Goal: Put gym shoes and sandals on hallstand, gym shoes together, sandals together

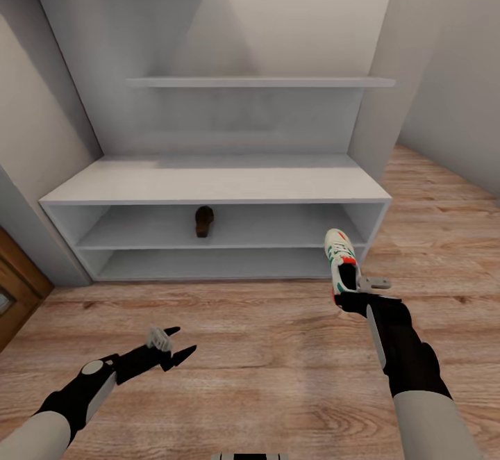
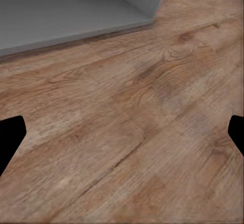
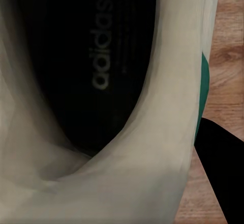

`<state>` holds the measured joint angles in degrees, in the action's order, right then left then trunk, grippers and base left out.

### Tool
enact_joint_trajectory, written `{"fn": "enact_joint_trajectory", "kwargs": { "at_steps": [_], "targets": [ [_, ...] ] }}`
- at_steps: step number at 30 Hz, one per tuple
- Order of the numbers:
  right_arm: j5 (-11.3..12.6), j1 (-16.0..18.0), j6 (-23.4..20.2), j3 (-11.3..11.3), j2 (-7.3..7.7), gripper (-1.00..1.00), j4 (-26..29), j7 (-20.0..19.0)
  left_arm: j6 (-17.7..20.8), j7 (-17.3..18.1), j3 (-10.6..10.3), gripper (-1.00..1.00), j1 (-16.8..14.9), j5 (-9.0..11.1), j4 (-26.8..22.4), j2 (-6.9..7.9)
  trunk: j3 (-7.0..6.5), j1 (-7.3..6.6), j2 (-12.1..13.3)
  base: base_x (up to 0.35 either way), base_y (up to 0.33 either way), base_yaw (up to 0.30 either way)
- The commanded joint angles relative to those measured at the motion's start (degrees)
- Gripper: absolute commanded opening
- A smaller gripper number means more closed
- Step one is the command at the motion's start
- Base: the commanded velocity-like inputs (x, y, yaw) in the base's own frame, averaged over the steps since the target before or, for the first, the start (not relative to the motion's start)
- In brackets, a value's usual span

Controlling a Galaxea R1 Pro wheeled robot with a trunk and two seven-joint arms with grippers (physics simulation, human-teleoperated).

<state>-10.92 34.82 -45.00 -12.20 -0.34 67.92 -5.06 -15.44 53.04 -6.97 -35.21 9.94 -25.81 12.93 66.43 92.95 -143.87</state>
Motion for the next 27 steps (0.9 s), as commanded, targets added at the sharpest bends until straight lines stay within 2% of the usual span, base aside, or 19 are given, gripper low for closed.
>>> {"fn": "enact_joint_trajectory", "kwargs": {
  "at_steps": [1, 2, 5, 6, 15, 27],
  "targets": [
    [-0.59, 0.03, -0.22, -0.1, -0.03, -1.0, -0.34, -0.48, -0.26, 0.09, -0.49, 1.0, -0.04, -0.66, 0.05, 0.05, 0.05, -0.01, -0.02, 0.099, 0.0, 0.0],
    [-0.59, 0.02, -0.21, -0.09, -0.03, -1.0, -0.67, -0.48, -0.27, 0.13, -0.49, 1.0, -0.06, -1.34, 0.04, 0.03, 0.05, -0.01, -0.02, 0.145, 0.0, 0.0],
    [-0.59, 0.0, -0.18, -0.05, -0.09, -1.0, -4.97, -0.48, -0.29, 0.28, -0.5, 1.0, -0.04, -6.11, 0.06, -0.13, 0.05, -0.01, -0.02, 0.24, 0.0, 0.0],
    [-0.61, -0.01, -0.18, -0.04, -0.1, -1.0, -5.83, -0.48, -0.29, 0.29, -0.5, 1.0, -0.03, -6.82, 0.06, -0.16, 0.05, -0.01, -0.02, 0.159, 0.0, 0.0],
    [-0.67, 0.04, -0.17, -0.02, -0.19, -1.0, -6.68, -0.48, -0.29, 0.31, -0.5, 1.0, -0.03, -7.55, 0.06, -0.23, 0.05, -0.01, -0.02, 0.051, 0.007, 0.0],
    [-0.68, -0.01, -0.17, -0.02, -0.19, -1.0, -6.7, -0.48, -0.29, 0.24, -0.5, 1.0, -0.04, -7.65, 0.06, -0.44, 0.05, -0.01, -0.02, 0.136, 0.105, 0.0]
  ]
}}
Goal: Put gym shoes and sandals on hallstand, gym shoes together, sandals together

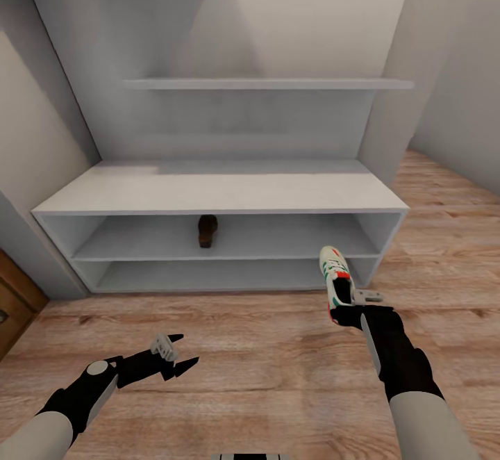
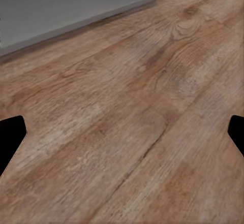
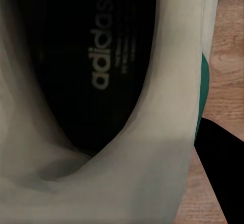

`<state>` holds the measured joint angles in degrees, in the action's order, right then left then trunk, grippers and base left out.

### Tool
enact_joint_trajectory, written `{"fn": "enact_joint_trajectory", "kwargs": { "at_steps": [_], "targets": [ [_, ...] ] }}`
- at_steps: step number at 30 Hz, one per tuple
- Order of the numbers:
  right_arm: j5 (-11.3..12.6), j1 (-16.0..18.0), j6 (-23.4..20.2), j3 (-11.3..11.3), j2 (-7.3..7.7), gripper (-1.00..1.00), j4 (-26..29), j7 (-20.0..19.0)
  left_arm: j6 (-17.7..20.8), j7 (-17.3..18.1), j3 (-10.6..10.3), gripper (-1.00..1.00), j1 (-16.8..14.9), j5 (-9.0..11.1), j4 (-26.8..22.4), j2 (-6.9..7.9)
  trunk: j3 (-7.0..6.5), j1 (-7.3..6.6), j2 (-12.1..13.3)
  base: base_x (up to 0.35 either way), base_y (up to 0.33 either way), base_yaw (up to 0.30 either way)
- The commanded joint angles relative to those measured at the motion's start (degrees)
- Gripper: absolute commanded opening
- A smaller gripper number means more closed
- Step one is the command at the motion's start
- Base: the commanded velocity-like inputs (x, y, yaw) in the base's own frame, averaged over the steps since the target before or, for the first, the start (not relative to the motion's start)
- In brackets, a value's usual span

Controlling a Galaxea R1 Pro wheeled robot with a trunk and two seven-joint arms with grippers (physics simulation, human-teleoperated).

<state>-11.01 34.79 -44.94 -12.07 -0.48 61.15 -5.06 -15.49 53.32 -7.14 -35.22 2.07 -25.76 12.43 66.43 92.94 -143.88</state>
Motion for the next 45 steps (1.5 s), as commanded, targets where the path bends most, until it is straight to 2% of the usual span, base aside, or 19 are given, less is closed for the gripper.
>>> {"fn": "enact_joint_trajectory", "kwargs": {
  "at_steps": [1, 19, 29, 37, 41, 43, 45],
  "targets": [
    [-0.59, 0.05, -0.24, -0.15, -0.05, -1.0, 0.08, -0.47, -0.24, -0.04, -0.33, 1.0, -0.03, 0.21, 0.01, 0.06, 0.05, 0.0, -0.02, 0.114, 0.011, 0.0],
    [-0.59, 0.03, -0.24, -0.15, -0.05, -1.0, 0.1, -0.47, -0.24, -0.05, -0.33, 1.0, -0.03, 0.13, 0.01, -0.69, 0.05, 0.0, -0.02, 0.306, 0.001, 0.0],
    [-0.59, 0.02, -0.24, -0.15, -0.05, -1.0, 0.08, -0.47, -0.24, -0.05, -0.4, 1.0, -0.03, 0.05, 0.01, -0.74, 0.05, 0.0, -0.02, 0.08, 0.003, 0.0],
    [-0.58, 0.04, -0.24, -0.15, -0.05, -1.0, 0.06, -0.47, -0.24, -0.03, -0.43, 1.0, -0.03, 0.04, 0.01, -0.74, 0.05, 0.0, -0.02, 0.265, 0.128, 0.0],
    [-0.54, 0.04, -0.24, -0.15, -0.05, -1.0, 0.04, -0.47, -0.24, -0.05, -1.97, 1.0, -0.03, 0.04, 0.01, -0.74, 0.05, 0.0, -0.02, 0.293, 0.147, 0.0],
    [-0.52, 0.06, -0.24, -0.15, -0.05, -1.0, 0.06, -0.47, -0.23, -0.05, -3.93, 1.0, -0.03, 0.04, 0.01, -0.74, 0.05, 0.0, -0.02, 0.287, 0.123, 0.0],
    [-0.52, 0.04, -0.24, -0.15, -0.05, -1.0, 0.04, -0.47, -0.24, -0.05, -4.87, 1.0, -0.03, 0.04, 0.01, -0.74, 0.05, 0.0, -0.02, 0.255, 0.063, 0.0]
  ]
}}
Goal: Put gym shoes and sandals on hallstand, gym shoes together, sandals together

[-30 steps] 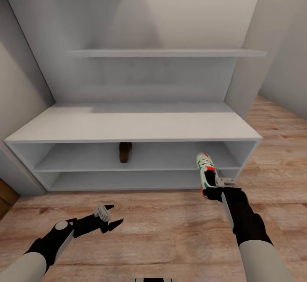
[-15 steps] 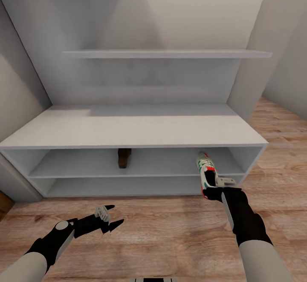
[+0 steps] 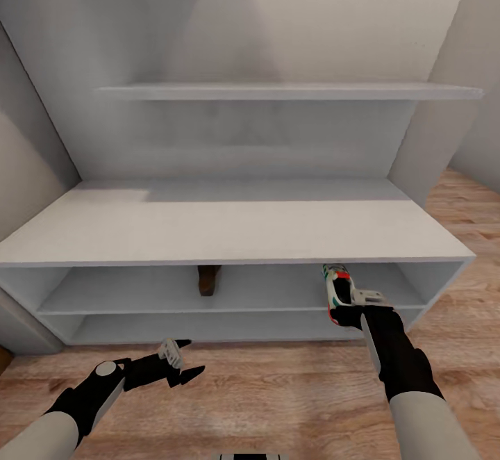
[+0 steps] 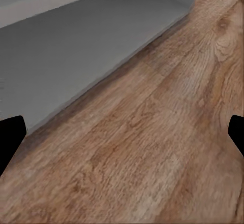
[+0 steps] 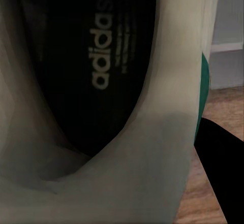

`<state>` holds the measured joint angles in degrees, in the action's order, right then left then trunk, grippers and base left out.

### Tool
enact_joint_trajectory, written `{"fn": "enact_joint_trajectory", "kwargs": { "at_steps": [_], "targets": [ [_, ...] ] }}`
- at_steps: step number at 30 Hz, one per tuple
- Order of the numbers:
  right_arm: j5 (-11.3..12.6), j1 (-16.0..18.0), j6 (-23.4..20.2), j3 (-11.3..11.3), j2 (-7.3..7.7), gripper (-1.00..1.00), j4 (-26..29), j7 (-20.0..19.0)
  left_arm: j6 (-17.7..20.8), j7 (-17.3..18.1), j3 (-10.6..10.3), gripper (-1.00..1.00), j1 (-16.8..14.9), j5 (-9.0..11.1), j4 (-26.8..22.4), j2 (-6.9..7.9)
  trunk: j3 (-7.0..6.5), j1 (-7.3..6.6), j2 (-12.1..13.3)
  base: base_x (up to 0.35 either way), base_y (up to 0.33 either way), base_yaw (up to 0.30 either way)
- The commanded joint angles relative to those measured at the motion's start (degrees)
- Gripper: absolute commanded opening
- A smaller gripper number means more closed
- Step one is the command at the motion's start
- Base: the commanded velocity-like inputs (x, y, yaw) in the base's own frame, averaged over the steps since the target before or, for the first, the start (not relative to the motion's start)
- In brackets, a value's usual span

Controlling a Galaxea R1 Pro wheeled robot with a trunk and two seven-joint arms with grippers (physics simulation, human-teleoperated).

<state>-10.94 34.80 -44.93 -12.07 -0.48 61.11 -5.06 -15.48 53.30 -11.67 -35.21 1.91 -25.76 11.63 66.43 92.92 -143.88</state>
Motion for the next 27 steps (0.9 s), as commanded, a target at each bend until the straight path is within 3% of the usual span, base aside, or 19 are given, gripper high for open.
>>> {"fn": "enact_joint_trajectory", "kwargs": {
  "at_steps": [1, 20, 27],
  "targets": [
    [-0.59, 0.03, -0.24, -0.15, -0.05, -1.0, 0.08, -0.48, -0.24, -0.04, -0.46, 1.0, -0.04, 0.2, 0.0, 0.04, 0.05, 0.01, -0.02, 0.224, 0.039, 0.0],
    [-0.58, 0.04, -0.24, -0.21, -0.01, -1.0, 0.06, -0.48, -0.25, -0.04, -0.98, 1.0, -0.05, 0.2, 0.0, -0.38, 0.05, 0.01, -0.02, 0.168, -0.114, 0.0],
    [-0.58, 0.05, -0.24, -0.23, -0.04, -1.0, -0.01, -0.48, -0.25, -0.04, -0.98, 1.0, -0.04, 0.2, 0.0, -0.38, 0.05, 0.01, -0.02, 0.038, -0.033, 0.0]
  ]
}}
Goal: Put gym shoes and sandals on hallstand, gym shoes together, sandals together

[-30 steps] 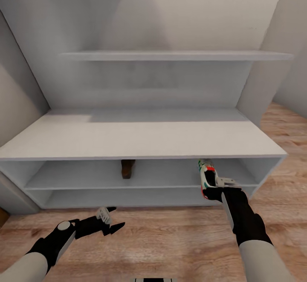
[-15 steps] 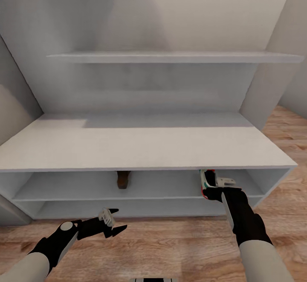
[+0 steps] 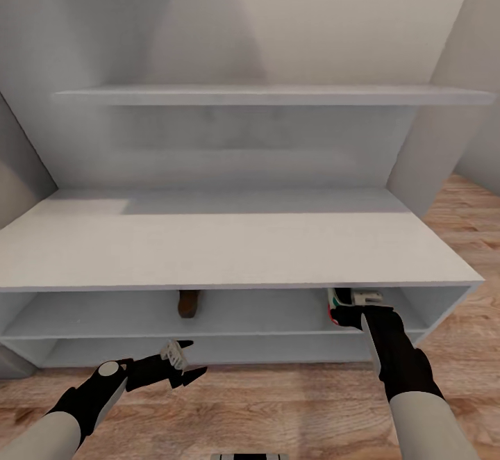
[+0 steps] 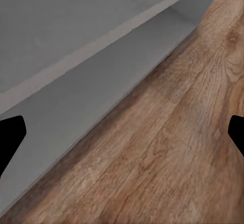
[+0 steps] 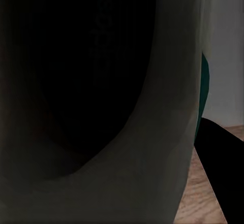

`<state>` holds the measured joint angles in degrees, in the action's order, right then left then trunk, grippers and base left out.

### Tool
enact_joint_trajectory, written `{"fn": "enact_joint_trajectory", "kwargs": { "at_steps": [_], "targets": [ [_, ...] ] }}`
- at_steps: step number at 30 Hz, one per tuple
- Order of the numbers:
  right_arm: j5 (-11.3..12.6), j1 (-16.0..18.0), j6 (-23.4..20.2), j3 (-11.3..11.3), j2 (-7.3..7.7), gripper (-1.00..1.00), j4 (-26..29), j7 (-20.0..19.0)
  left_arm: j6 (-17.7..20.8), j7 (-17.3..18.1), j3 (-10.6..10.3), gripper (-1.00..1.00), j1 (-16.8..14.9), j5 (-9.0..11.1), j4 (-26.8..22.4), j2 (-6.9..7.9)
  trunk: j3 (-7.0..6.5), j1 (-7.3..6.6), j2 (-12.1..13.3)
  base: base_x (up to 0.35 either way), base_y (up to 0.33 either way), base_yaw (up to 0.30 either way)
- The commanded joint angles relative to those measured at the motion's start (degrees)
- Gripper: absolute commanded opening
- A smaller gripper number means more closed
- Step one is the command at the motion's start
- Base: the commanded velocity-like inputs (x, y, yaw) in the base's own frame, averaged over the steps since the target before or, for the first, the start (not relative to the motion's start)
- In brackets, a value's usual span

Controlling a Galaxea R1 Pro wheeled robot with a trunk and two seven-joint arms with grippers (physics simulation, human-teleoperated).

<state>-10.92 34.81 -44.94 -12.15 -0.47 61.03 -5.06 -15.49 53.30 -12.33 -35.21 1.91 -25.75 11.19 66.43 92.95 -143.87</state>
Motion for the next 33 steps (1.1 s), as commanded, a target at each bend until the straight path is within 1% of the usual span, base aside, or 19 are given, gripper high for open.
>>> {"fn": "enact_joint_trajectory", "kwargs": {
  "at_steps": [1, 6, 19, 20, 33],
  "targets": [
    [-0.59, 0.02, -0.24, -0.15, -0.04, -1.0, 0.07, -0.48, -0.24, -0.04, -0.32, 1.0, -0.04, 0.2, 0.0, 0.06, 0.05, -0.01, -0.02, 0.094, -0.003, 0.0],
    [-0.59, 0.03, -0.24, -0.15, -0.05, -1.0, 0.06, -0.48, -0.24, -0.04, -0.32, 1.0, -0.04, 0.2, 0.0, 0.06, 0.05, -0.01, -0.02, 0.168, -0.001, 0.0],
    [-0.59, 0.05, -0.24, -0.15, -0.03, -1.0, 0.05, -0.48, -0.24, -0.04, -0.32, 1.0, -0.04, 0.2, 0.01, 0.06, 0.05, -0.01, -0.02, 0.01, 0.0, 0.0],
    [-0.59, 0.05, -0.24, -0.15, -0.04, 1.0, 0.05, -0.48, -0.24, -0.04, -0.32, 1.0, -0.04, 0.2, 0.01, 0.06, 0.05, -0.01, -0.02, 0.0, 0.0, 0.0],
    [-0.6, 0.03, -0.24, -0.06, 0.01, 1.0, 0.05, -0.48, -0.24, -0.04, -0.32, 1.0, -0.04, 0.2, 0.02, 0.06, 0.05, -0.01, -0.02, 0.0, 0.0, 0.0]
  ]
}}
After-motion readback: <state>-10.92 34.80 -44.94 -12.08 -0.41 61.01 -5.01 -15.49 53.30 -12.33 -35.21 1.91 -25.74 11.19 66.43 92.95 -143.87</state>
